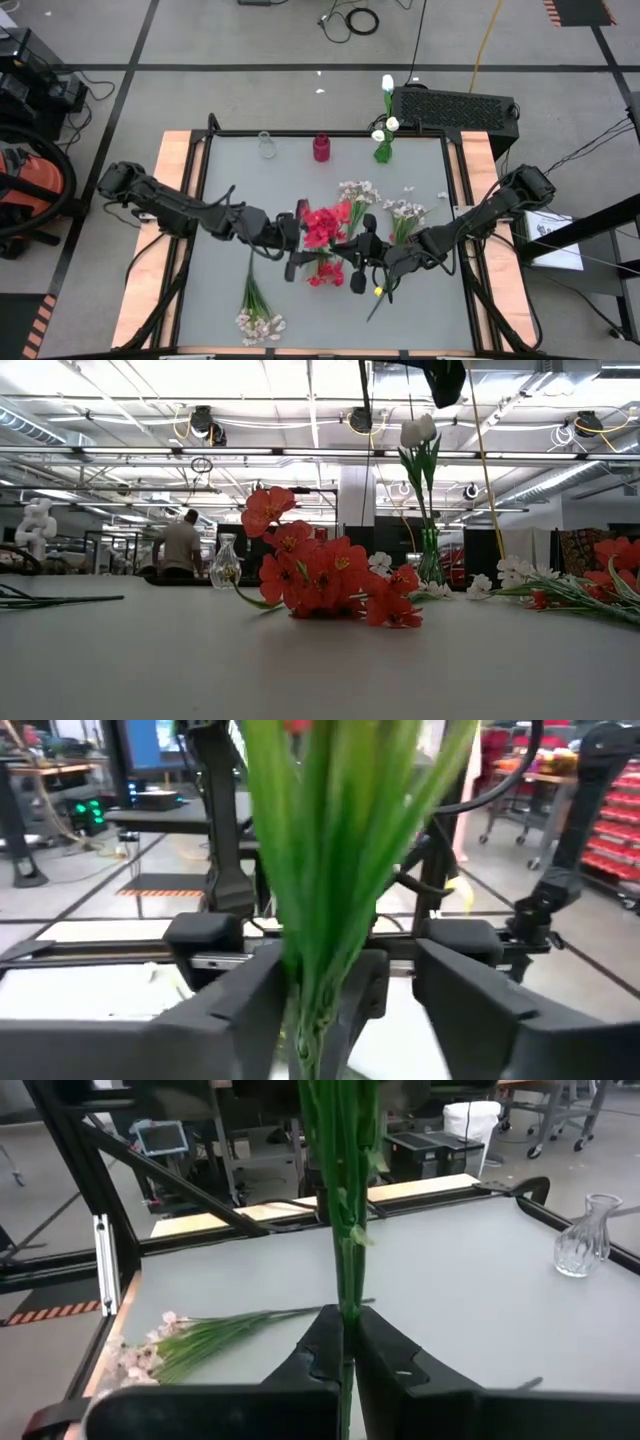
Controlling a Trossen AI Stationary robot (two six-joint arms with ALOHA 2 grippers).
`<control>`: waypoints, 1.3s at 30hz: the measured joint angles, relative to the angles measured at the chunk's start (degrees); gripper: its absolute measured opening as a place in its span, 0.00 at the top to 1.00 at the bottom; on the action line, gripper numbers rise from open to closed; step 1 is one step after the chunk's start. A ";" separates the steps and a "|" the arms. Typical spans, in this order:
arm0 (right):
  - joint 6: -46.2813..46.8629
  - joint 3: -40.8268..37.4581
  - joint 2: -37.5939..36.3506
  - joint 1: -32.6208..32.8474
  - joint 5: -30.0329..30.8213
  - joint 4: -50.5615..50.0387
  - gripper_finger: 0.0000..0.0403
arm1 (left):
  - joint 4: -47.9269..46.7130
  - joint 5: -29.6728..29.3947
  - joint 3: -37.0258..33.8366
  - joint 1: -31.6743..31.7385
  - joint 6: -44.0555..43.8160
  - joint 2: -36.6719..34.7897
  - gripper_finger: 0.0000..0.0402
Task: Sort flowers into vase by color
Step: Put the left red flowers into the red vase
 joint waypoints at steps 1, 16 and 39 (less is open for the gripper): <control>-0.01 0.00 0.00 -0.07 -0.03 -0.23 0.99 | -0.49 0.19 0.00 0.38 0.00 0.00 0.53; 10.72 0.04 -4.04 0.56 -1.64 -17.38 0.66 | -14.22 4.11 -0.02 6.73 6.81 -5.65 0.93; 1.78 0.02 -6.79 0.23 0.27 -18.76 0.55 | -11.18 31.04 -0.04 49.74 4.07 -8.25 0.92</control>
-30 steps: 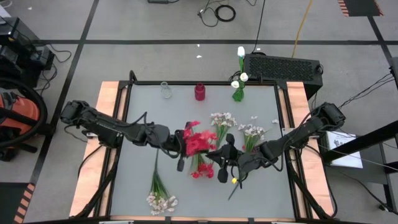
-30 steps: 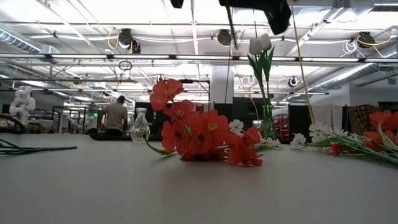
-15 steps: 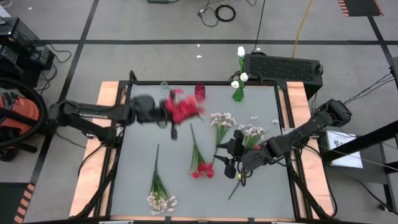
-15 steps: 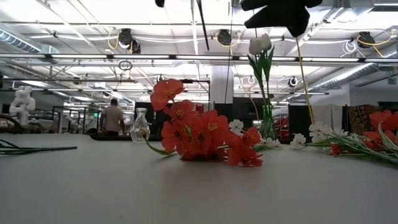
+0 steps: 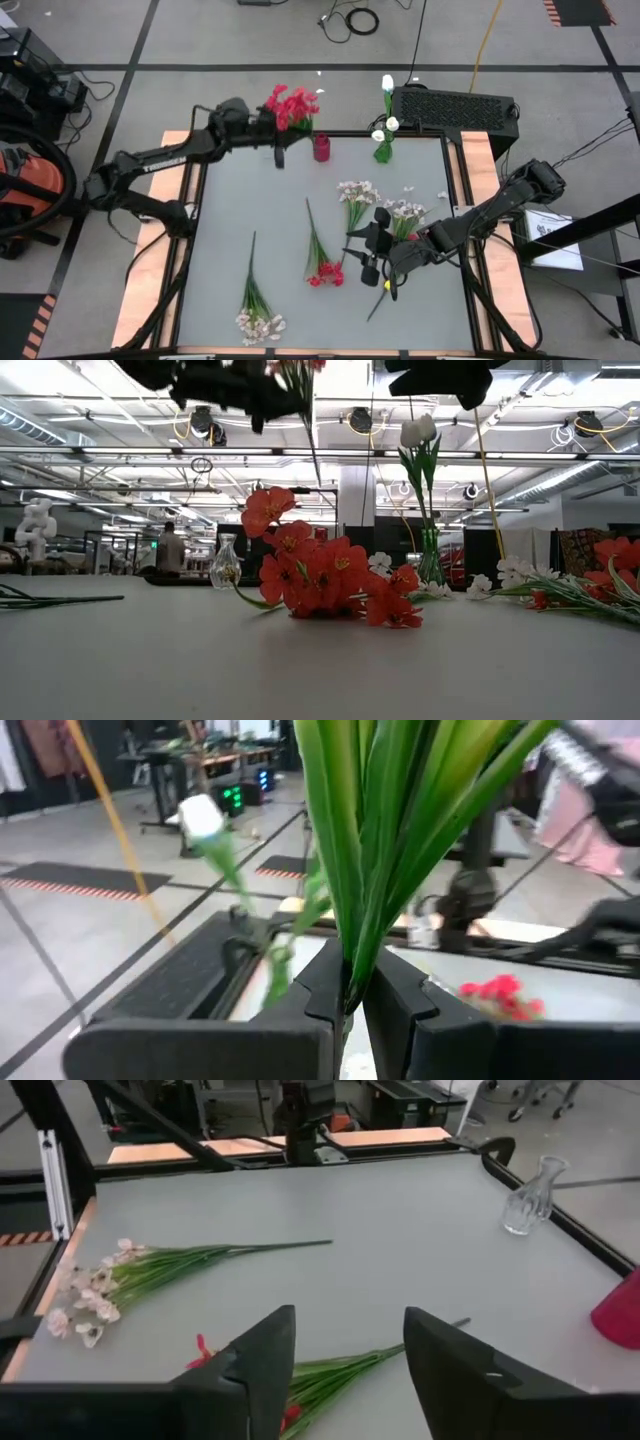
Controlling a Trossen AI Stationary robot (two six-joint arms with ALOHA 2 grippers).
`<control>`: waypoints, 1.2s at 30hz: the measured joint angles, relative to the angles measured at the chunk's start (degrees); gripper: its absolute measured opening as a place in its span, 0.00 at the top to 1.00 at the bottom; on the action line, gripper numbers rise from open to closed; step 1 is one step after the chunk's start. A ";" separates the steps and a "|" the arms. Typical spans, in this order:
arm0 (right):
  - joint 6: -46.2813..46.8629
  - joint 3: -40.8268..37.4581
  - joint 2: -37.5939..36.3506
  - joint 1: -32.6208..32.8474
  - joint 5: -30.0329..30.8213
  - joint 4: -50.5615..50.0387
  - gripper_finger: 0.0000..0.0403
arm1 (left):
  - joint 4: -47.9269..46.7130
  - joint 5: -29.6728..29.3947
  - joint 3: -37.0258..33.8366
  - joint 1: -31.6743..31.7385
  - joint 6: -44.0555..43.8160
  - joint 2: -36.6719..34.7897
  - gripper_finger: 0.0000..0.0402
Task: Sort flowers into vase by color
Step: Put the left red flowers into the red vase
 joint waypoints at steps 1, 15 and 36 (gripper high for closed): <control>0.78 0.00 0.02 -0.15 -0.05 -0.01 0.56 | 0.87 1.06 0.00 1.70 -0.03 1.11 0.92; 3.85 0.00 0.04 0.31 -0.23 -0.05 0.59 | 15.10 16.61 0.00 13.26 -7.52 14.07 0.92; 14.48 0.00 0.04 0.13 1.43 0.08 0.59 | 17.99 15.05 0.00 15.05 -2.78 14.89 0.92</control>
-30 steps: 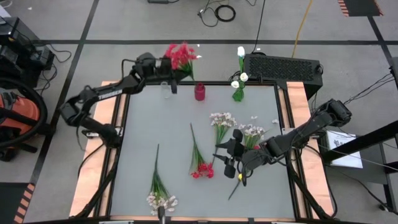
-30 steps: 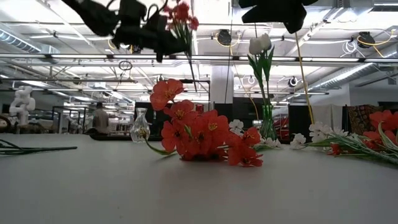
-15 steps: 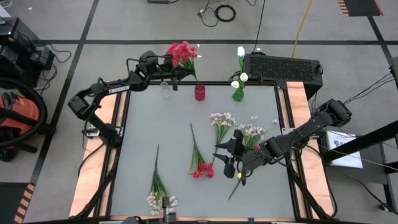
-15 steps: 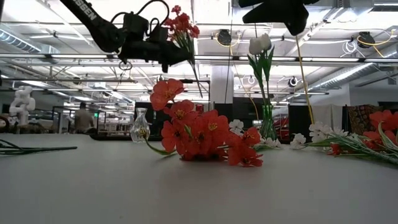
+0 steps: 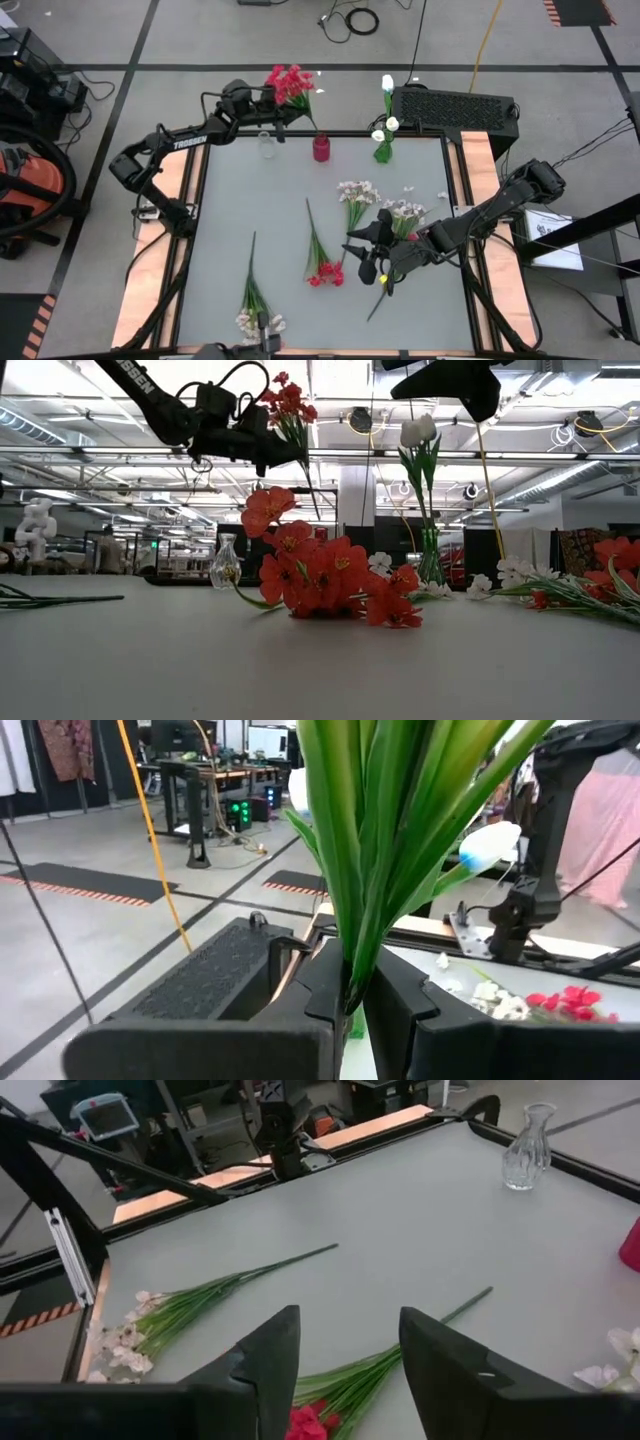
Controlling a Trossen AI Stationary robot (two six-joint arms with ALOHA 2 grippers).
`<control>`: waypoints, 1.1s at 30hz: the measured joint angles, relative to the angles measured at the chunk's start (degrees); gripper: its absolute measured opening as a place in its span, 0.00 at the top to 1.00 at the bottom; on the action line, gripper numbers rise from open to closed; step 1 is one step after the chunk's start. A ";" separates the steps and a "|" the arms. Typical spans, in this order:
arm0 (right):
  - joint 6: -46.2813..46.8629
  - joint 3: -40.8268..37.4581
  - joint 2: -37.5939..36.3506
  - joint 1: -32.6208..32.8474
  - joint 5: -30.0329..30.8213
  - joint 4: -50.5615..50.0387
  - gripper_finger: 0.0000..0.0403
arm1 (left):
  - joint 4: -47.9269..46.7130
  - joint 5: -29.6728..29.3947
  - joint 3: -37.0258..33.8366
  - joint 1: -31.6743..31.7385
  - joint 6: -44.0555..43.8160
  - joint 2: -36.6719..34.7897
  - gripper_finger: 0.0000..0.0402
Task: Sort flowers into vase by color
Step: Put the left red flowers into the red vase
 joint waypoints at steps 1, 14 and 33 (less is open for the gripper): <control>0.19 -0.01 0.02 0.00 0.17 -0.01 0.59 | -0.49 -0.30 0.00 -0.07 0.77 0.00 0.92; 0.41 -0.02 0.02 0.02 1.66 0.09 0.59 | -1.66 -2.18 -0.52 -1.28 2.84 0.05 0.92; 0.19 -0.02 0.02 0.00 1.40 0.04 0.59 | -0.98 -8.70 -0.57 -3.77 3.21 4.92 0.89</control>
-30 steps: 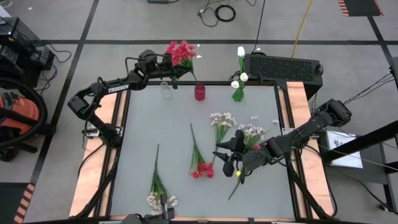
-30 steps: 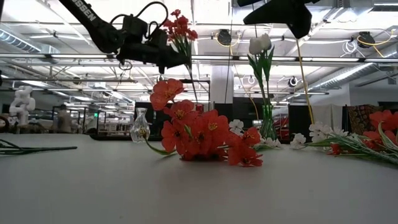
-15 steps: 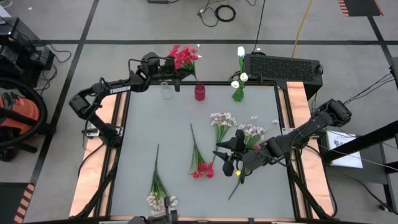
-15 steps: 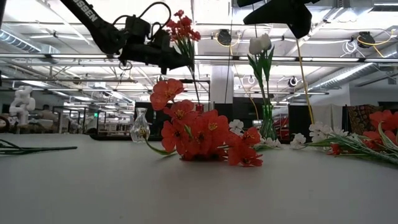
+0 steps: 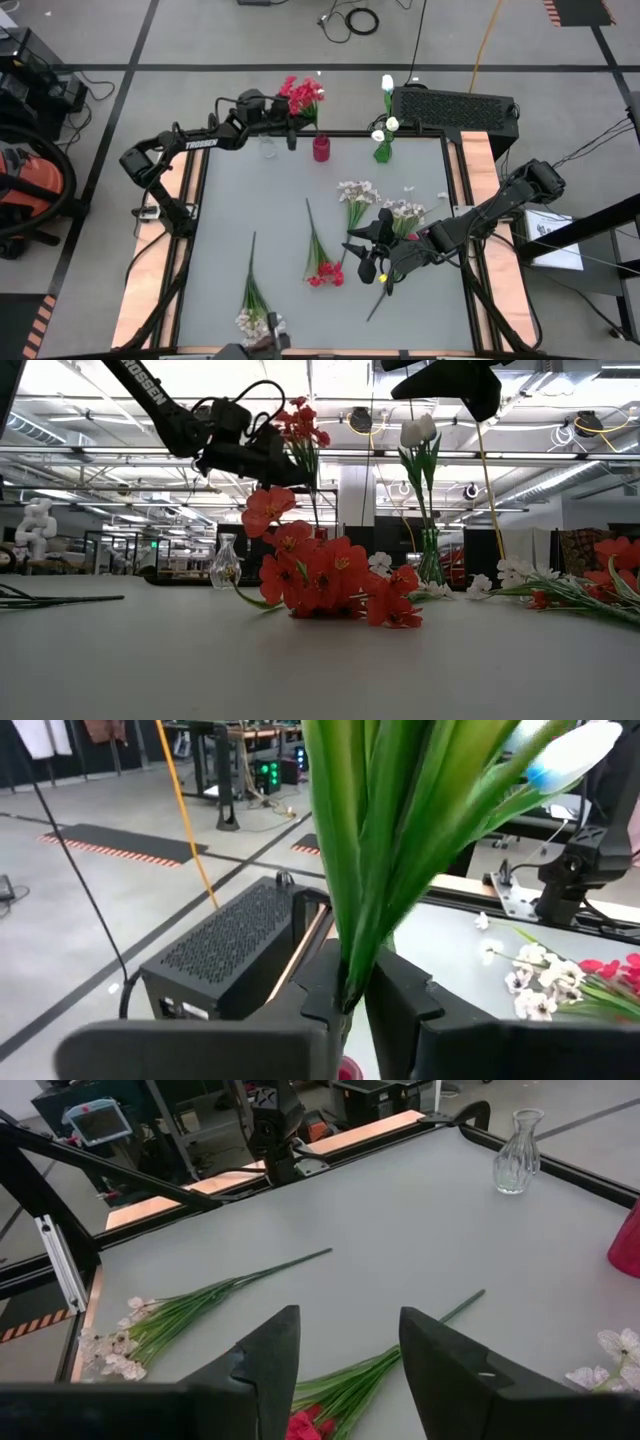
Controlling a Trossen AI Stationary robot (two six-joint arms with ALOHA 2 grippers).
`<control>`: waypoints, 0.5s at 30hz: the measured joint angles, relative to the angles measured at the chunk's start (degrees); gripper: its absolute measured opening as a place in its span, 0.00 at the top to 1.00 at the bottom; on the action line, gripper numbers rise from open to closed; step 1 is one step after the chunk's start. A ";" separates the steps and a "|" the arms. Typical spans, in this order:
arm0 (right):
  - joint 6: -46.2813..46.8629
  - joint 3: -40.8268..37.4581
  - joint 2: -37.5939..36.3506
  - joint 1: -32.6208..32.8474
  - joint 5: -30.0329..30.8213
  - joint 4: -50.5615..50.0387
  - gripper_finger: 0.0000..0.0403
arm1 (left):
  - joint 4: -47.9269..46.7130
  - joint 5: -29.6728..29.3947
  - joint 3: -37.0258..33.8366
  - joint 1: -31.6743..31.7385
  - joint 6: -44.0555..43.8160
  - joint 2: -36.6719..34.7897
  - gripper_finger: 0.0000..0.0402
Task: Sort flowers into vase by color
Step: Put the left red flowers into the red vase
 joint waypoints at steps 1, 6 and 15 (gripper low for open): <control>0.01 0.00 0.00 0.01 0.00 0.00 0.59 | -0.55 -0.18 0.00 -0.01 0.00 0.00 0.86; 1.34 0.00 0.02 0.01 -0.02 -0.08 0.59 | -4.39 -0.76 0.00 0.02 -0.29 0.00 0.69; 2.62 0.00 0.02 0.17 -0.05 -0.32 0.59 | -17.70 -1.98 0.00 -0.01 1.31 -0.04 0.46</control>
